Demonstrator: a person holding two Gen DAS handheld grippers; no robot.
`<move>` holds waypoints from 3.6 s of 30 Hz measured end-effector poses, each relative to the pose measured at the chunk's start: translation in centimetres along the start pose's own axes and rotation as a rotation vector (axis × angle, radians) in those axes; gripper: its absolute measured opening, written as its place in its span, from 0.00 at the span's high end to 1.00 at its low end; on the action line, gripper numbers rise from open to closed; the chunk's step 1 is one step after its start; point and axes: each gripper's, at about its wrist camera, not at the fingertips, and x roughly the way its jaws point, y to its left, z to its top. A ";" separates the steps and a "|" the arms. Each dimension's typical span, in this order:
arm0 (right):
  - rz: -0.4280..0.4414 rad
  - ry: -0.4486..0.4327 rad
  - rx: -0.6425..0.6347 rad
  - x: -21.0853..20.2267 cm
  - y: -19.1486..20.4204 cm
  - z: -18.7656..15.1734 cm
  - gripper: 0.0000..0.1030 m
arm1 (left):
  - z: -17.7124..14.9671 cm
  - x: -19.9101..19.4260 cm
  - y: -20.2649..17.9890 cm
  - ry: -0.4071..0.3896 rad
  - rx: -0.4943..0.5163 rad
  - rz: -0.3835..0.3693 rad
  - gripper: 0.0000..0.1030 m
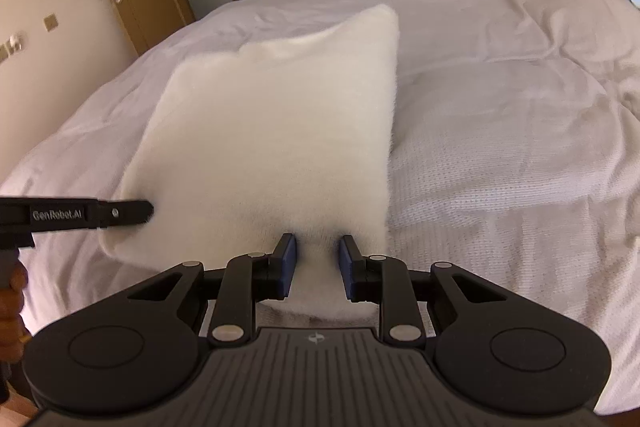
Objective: Fold clothes
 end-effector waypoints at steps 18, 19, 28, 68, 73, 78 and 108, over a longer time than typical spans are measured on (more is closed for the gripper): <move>-0.006 -0.059 0.140 -9.9 -0.7 1.8 0.26 | -1.1 -7.7 -6.6 -0.004 0.131 0.132 0.61; -0.008 -0.064 0.139 -10.3 -0.6 1.8 0.25 | -1.3 -8.1 -6.9 -0.011 0.137 0.135 0.60; -0.052 -0.109 0.075 -13.9 0.6 1.3 0.12 | -3.1 -11.5 -9.2 -0.060 0.189 0.153 0.55; -0.165 0.009 -0.175 -9.5 6.5 0.6 0.03 | -2.8 -9.5 -2.9 0.003 0.085 0.169 0.37; -0.167 0.027 -0.165 -7.8 5.5 1.3 0.03 | -1.7 -7.6 -2.3 0.030 0.067 0.115 0.37; -0.040 0.040 0.013 -7.0 0.3 1.1 0.03 | -0.4 -6.2 2.0 0.041 -0.115 -0.081 0.18; 0.513 0.130 0.603 11.5 -12.7 7.9 0.26 | 7.5 17.0 12.1 0.237 -0.460 -0.737 0.29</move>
